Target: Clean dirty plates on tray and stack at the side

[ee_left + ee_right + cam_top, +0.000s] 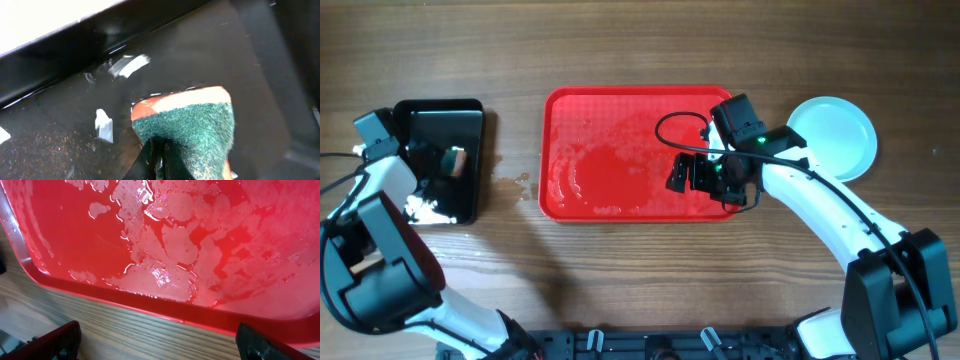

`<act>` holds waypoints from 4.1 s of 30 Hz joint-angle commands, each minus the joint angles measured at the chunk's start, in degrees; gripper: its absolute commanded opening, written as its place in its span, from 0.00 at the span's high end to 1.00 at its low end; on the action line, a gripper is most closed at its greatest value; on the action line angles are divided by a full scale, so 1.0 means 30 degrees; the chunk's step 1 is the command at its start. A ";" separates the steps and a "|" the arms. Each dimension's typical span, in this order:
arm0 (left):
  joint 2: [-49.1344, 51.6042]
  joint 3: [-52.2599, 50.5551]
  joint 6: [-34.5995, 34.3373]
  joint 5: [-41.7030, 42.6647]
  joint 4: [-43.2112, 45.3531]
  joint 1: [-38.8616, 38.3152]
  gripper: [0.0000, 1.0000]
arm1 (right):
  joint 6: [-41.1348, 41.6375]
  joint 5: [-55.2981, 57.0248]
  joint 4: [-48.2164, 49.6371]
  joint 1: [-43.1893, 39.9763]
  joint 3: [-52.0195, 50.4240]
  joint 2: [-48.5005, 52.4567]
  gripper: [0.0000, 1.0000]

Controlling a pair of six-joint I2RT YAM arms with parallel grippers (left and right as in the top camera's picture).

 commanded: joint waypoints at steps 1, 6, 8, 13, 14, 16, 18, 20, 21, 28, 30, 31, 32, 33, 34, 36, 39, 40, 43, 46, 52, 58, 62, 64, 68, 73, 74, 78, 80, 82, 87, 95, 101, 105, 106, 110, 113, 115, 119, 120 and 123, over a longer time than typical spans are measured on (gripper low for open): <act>0.0750 0.0138 0.0350 -0.0204 -0.0160 0.0044 0.96 | -0.0270 0.0335 -0.0102 0.0066 -0.0109 0.0036 0.00; -0.1239 0.0204 0.0335 0.1435 -0.0313 0.0029 0.96 | -0.0291 0.0350 -0.0401 0.0066 -0.0109 0.0036 0.00; -0.2514 0.0204 0.0255 0.2302 -0.0306 0.0029 0.96 | -0.0277 0.0350 -0.0364 0.0066 -0.0109 0.0036 0.01; -0.4801 0.0197 0.0284 0.3344 -0.0627 -0.0364 0.96 | -0.0262 0.0342 -0.0262 0.0066 -0.0109 0.0036 0.00; -0.4860 0.0197 0.0291 0.3235 -0.0933 -0.0495 0.96 | -0.0262 0.0335 -0.0240 0.0066 -0.0109 0.0036 0.00; -0.4692 0.0131 0.0277 0.2470 -0.1887 -0.0765 0.96 | -0.0240 0.0328 -0.0168 0.0066 -0.0109 0.0036 0.00; -0.4291 -0.0138 0.0284 0.1552 -0.2339 -0.0991 0.96 | -0.0226 0.0328 -0.0182 0.0066 -0.0109 0.0036 0.00; -0.3614 -0.0576 0.0284 0.1093 -0.2317 -0.1129 0.96 | -0.0240 0.0328 -0.0204 0.0066 -0.0109 0.0036 0.00; -0.3257 -0.0750 0.0270 0.1049 -0.2273 -0.1129 0.96 | -0.0240 0.0328 -0.0204 0.0066 -0.0109 0.0036 0.00; -0.0539 -0.1056 0.0270 0.1865 -0.1807 -0.1129 0.96 | -0.0226 0.0328 -0.0073 0.0066 -0.0109 0.0036 0.00; -0.0080 -0.1056 0.0277 0.1851 -0.1515 -0.1129 0.96 | -0.0233 0.0328 -0.0066 0.0066 -0.0109 0.0036 0.01; 0.0007 -0.1056 0.0284 0.1843 -0.1443 -0.1129 0.96 | -0.0240 0.0335 -0.0066 0.0066 -0.0109 0.0036 0.00; 0.0007 -0.1056 0.0277 0.1851 -0.1406 -0.1129 0.96 | -0.0240 0.0335 -0.0073 0.0066 -0.0109 0.0036 0.00; -0.0087 -0.1049 0.0270 0.1872 -0.1384 -0.1115 0.96 | -0.0240 0.0328 -0.0073 0.0066 -0.0109 0.0036 0.00; -0.0350 -0.1020 0.0270 0.2011 -0.1479 -0.1107 0.96 | -0.0233 0.0328 -0.0080 0.0066 -0.0109 0.0036 0.00; -0.1100 -0.0954 0.0248 0.2310 -0.1894 -0.1107 0.96 | -0.0240 0.0328 -0.0124 0.0066 -0.0109 0.0036 0.00; -0.2958 -0.0903 -0.0342 0.2506 -0.2681 -0.1107 0.96 | -0.0219 0.0306 -0.0160 0.0066 -0.0109 0.0036 0.00; -0.4364 -0.0903 -0.0867 0.2514 -0.3264 -0.1107 0.96 | -0.0211 0.0240 -0.0197 0.0066 -0.0109 0.0036 0.00; -0.7482 -0.0903 -0.1384 0.3402 -0.4495 -0.1107 0.96 | -0.0197 0.0248 -0.0306 0.0066 -0.0109 0.0036 0.00; -1.0171 -0.0903 -0.1384 0.4765 -0.5748 -0.1107 0.88 | -0.0197 0.0240 -0.0401 0.0058 -0.0102 0.0036 0.00; -1.4222 -0.0903 -0.1377 0.5224 -0.9457 -0.1107 0.00 | -0.0262 -0.1479 -0.0554 0.0029 -0.0080 0.0036 0.00; -1.6517 -0.0903 -0.1377 0.5224 -1.3231 -0.1107 0.00 | -0.0204 -0.2667 -0.0721 -0.0641 -0.0080 0.0029 0.00; -1.6859 -0.0903 -0.1377 0.5217 -1.4695 -0.1107 0.00 | -0.0226 -0.2433 -0.0721 -0.1005 -0.0080 0.0029 0.00; -1.6815 -0.0903 -0.1377 0.5217 -1.4761 -0.1107 0.00 | -0.0211 -0.1902 -0.0656 -0.1020 -0.0080 0.0036 0.00; -1.6604 -0.0903 -0.1377 0.5217 -1.4761 -0.1115 0.00 | -0.0219 -0.0007 -0.0168 -0.1020 -0.0080 0.0036 0.00; -1.6400 -0.0903 -0.1377 0.5224 -1.4761 -0.1107 0.00 | -0.0211 0.0699 0.0780 -0.1020 -0.0080 0.0036 0.00; -1.6400 -0.0903 -0.1377 0.5217 -1.4761 -0.1107 0.00 | -0.0219 0.0699 0.1071 -0.1020 -0.0080 0.0036 0.00; -1.6385 -0.0903 -0.1377 0.5217 -1.4761 -0.1107 0.00 | -0.0211 0.0707 0.2186 -0.1020 -0.0080 0.0036 0.00; -1.6320 -0.0903 -0.1377 0.5217 -1.4761 -0.1115 0.00 | -0.0211 0.0699 0.2776 -0.1020 -0.0080 0.0036 0.00; -1.6203 -0.0903 -0.1377 0.5217 -1.4753 -0.1107 0.00 | -0.0211 0.0699 0.3184 -0.1020 -0.0080 0.0036 0.00; -1.6502 -0.0903 -0.1173 0.2273 -1.4134 -0.1137 0.00 | -0.0211 0.0699 0.3912 -0.1020 -0.0080 0.0036 0.00; -1.9402 -0.0903 -0.1166 0.1282 -1.4185 -0.2353 0.00 | -0.0211 0.0699 0.4197 -0.1020 -0.0080 0.0036 0.00; -2.1289 -0.0925 -0.1173 0.0401 -1.4105 -0.4852 0.00 | -0.0219 0.0699 0.4189 -0.1020 -0.0080 0.0036 0.00; -2.2673 -0.1268 -0.1158 0.0401 -1.3777 -0.6441 0.00 | -0.0219 0.0699 0.4189 -0.1020 -0.0080 0.0036 0.00; -2.3030 -0.1494 -0.1137 0.0401 -1.3522 -0.6739 0.00 | -0.0211 0.0699 0.4189 -0.1020 -0.0080 0.0036 0.00; -2.4545 -0.3118 -0.0648 0.0408 -1.1883 -0.7417 0.00 | -0.0211 0.0699 0.4189 -0.1020 -0.0080 0.0036 0.00; -2.5995 -0.5442 -0.0663 0.0525 -0.9639 -0.7664 0.00 | -0.0211 0.0699 0.4189 -0.1020 -0.0080 0.0036 0.00; -2.6986 -0.7213 -0.0656 0.0984 -0.7672 -0.7796 0.00 | -0.0211 0.0699 0.4189 -0.1020 -0.0080 0.0036 0.00; -2.9026 -1.1424 -0.0656 0.2178 -0.2346 -0.8225 0.00 | -0.0219 0.0699 0.4189 -0.1020 -0.0080 0.0036 0.00; -2.9492 -1.2480 -0.0656 0.2375 -0.0954 -0.8357 0.00 | -0.0211 0.0699 0.4189 -0.1020 -0.0080 0.0036 0.00; -3.0971 -1.5387 -0.0663 0.2441 0.2477 -0.8655 0.00 | -0.0211 0.0699 0.4189 -0.1020 -0.0080 0.0036 0.00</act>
